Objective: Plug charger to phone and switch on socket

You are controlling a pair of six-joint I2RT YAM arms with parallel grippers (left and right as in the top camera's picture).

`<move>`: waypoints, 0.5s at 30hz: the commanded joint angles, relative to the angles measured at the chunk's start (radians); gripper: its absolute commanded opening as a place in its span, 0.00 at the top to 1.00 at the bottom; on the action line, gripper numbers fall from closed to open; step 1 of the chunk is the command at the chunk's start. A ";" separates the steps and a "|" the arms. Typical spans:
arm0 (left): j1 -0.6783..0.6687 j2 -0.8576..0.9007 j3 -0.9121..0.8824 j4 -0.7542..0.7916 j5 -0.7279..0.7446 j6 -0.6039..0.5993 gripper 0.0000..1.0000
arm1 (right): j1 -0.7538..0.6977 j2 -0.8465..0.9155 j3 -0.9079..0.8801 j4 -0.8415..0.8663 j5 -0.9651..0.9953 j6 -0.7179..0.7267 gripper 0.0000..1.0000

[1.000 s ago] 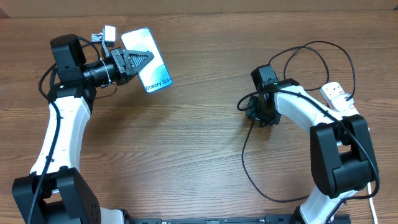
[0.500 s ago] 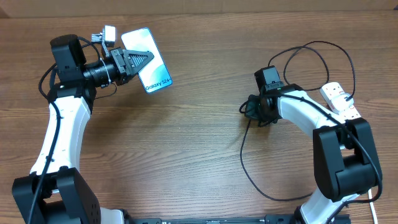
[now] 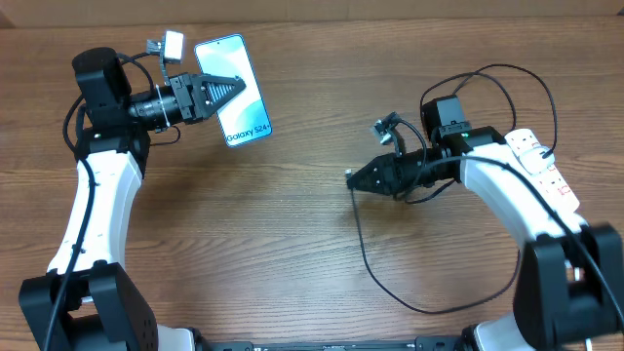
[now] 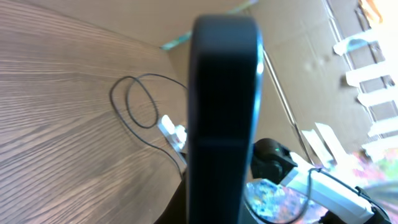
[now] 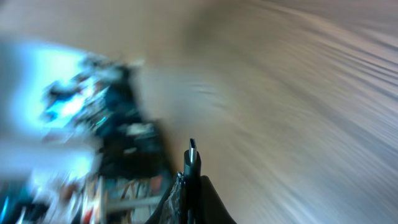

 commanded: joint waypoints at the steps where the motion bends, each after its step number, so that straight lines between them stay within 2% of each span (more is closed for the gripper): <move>1: -0.043 -0.003 0.021 0.019 0.069 -0.021 0.96 | 0.077 -0.021 0.022 0.033 -0.290 -0.198 0.96; 4: -0.086 -0.003 0.021 0.019 0.035 -0.031 0.96 | 0.140 -0.021 0.022 0.118 -0.285 -0.137 0.96; 10: -0.164 -0.003 0.021 0.075 -0.046 -0.081 0.96 | 0.189 -0.021 0.022 0.426 -0.178 0.230 0.96; 12: -0.177 -0.003 0.021 0.116 -0.052 -0.096 0.95 | 0.189 -0.021 0.022 0.486 -0.165 0.307 0.96; 15: -0.184 -0.003 0.021 0.170 -0.057 -0.131 0.96 | 0.189 -0.021 0.022 0.521 -0.048 0.450 0.96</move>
